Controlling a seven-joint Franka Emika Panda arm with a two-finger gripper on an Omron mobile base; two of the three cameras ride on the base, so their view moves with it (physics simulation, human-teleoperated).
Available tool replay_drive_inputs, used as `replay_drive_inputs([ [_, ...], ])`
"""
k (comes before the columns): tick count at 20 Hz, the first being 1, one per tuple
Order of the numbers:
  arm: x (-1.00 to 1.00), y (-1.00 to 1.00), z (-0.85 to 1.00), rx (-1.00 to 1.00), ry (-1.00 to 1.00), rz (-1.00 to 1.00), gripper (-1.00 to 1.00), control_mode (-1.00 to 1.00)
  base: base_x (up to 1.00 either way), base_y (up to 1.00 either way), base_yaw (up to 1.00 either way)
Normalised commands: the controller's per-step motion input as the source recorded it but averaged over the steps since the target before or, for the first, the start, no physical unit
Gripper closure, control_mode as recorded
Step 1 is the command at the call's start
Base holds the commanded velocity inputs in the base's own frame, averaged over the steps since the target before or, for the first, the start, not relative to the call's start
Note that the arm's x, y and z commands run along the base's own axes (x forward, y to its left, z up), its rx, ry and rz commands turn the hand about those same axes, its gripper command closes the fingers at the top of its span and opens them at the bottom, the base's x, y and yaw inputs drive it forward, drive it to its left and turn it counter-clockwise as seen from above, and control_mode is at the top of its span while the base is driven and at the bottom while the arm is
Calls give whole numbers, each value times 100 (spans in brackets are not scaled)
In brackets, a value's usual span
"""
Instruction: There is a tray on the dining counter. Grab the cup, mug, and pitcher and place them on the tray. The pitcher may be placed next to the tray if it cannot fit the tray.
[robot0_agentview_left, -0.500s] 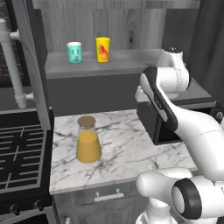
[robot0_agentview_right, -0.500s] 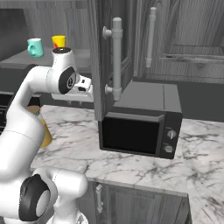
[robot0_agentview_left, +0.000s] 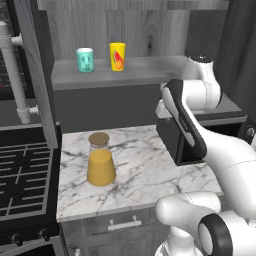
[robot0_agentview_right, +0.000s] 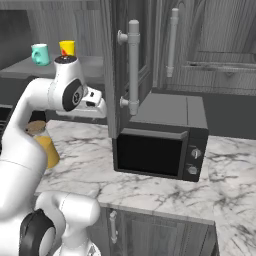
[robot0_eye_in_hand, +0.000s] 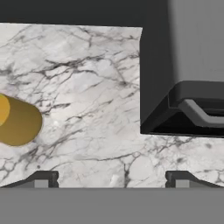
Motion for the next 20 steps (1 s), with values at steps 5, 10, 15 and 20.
replay_drive_inputs([
  [5,-18,16,14,6,-8,0,-100,-100,0,0,0],
  [10,-1,23,41,14,-11,-1,-100,-100,0,0,0],
  [15,0,33,46,15,-11,-2,-100,-100,0,0,0],
  [20,10,38,45,7,-11,-6,-100,-100,0,0,0],
])
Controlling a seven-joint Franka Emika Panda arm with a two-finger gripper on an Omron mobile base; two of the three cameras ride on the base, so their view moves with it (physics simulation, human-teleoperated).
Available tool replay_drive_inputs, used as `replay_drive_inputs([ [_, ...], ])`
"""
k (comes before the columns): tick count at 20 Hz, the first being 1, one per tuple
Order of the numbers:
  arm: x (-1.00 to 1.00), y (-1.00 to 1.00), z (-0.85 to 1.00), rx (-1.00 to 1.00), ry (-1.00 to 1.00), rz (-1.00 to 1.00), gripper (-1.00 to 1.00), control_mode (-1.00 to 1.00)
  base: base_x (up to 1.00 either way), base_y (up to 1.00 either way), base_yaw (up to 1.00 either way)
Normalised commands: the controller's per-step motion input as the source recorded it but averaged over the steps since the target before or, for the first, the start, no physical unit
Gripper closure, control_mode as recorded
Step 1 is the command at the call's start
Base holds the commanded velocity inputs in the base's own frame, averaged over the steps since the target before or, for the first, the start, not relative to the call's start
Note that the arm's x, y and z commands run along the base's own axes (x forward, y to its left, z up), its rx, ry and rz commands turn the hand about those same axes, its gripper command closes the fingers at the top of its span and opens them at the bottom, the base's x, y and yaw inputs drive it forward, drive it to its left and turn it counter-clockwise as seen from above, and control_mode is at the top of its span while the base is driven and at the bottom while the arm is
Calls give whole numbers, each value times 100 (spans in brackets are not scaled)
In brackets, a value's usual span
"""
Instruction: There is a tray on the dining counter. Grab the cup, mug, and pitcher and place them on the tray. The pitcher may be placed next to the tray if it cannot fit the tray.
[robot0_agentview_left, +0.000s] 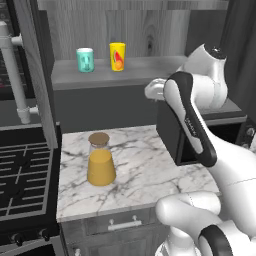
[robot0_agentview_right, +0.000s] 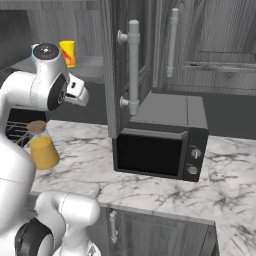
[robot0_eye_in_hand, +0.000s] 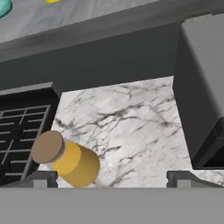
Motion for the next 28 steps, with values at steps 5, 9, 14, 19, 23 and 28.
replay_drive_inputs([
  [5,28,30,35,1,-7,-7,-100,-100,0,0,0],
  [9,46,17,24,5,0,-6,-100,-100,0,0,0],
  [14,53,2,20,12,0,-1,-100,-100,0,0,0],
  [19,37,0,22,15,-3,0,-100,-100,0,0,0],
  [23,30,0,35,11,-10,-2,-100,-100,0,0,0],
  [28,39,0,33,5,-9,-3,-100,-100,0,0,0],
])
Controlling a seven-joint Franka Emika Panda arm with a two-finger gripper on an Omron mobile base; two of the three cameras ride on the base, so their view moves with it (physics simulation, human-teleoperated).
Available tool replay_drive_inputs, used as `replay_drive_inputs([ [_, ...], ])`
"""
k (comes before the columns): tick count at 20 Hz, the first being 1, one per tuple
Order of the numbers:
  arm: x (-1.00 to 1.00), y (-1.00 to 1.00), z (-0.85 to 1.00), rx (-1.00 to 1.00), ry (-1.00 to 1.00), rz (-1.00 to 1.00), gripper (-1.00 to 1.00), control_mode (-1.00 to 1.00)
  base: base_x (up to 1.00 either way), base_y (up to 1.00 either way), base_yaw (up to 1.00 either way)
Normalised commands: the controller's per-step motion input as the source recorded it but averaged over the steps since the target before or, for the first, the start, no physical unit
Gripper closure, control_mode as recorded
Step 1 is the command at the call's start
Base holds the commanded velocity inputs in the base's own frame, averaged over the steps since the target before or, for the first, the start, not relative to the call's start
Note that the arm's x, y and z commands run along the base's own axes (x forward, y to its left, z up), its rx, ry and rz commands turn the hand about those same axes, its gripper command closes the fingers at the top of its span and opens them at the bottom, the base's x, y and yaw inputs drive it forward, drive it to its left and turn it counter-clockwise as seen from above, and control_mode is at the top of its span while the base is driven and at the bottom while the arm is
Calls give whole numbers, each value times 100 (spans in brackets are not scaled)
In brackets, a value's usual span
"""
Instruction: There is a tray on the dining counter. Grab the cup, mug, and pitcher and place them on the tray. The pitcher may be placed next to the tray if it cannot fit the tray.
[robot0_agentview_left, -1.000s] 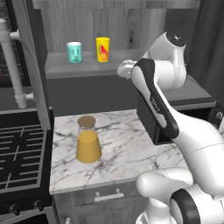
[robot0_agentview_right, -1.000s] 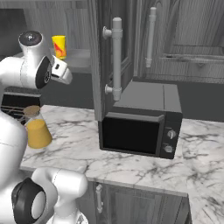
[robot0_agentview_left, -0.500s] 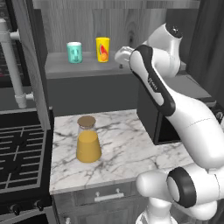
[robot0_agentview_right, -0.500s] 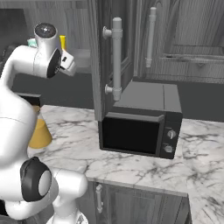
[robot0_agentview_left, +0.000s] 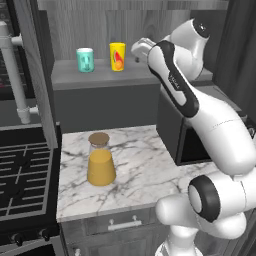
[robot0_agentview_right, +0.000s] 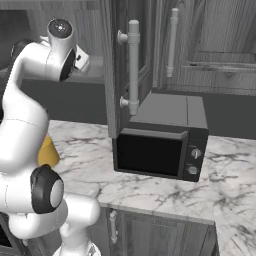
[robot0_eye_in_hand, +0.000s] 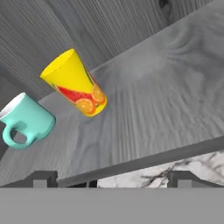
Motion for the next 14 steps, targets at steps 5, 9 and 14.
replay_drive_inputs([
  [5,39,0,23,4,-5,-3,-100,-100,0,0,0],
  [9,33,0,20,4,0,-1,-100,-100,0,0,0],
  [14,17,0,27,5,0,-1,-100,-100,0,0,0],
])
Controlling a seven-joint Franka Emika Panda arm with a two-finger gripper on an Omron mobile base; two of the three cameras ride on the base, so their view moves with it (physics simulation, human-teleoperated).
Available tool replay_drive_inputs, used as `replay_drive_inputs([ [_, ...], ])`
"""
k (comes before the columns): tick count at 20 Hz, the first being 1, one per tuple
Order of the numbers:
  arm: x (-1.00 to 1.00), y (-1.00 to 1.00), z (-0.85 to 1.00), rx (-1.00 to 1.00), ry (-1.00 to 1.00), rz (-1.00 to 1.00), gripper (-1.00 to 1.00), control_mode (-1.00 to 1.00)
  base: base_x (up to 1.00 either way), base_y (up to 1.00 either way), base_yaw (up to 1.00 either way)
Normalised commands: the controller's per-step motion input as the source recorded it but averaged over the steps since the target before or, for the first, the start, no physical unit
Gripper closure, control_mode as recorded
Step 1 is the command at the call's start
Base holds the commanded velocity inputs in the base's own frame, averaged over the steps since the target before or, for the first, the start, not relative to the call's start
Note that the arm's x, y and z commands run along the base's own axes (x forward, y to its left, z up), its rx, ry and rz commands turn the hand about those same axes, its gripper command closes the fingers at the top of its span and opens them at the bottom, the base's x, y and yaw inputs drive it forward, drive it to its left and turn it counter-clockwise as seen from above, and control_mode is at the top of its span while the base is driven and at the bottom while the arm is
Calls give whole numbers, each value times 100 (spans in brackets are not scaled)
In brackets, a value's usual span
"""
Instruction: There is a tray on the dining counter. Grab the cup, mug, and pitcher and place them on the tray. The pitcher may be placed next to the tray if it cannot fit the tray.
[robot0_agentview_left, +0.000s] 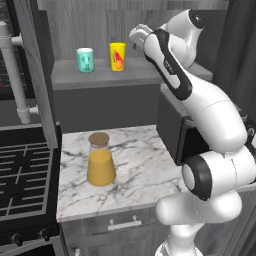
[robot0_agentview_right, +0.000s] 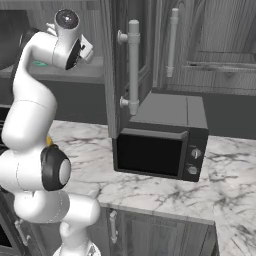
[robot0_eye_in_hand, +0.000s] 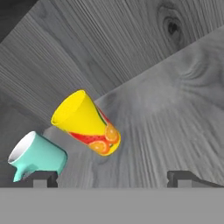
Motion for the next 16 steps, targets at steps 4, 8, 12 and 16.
replay_drive_inputs([
  [4,4,0,26,3,-1,-2,-100,-100,0,0,0],
  [8,2,1,9,2,0,-2,-100,-100,0,0,0],
  [12,0,8,0,0,0,-1,-100,-100,0,0,0],
  [16,0,16,0,0,0,-2,-100,-100,0,0,0],
])
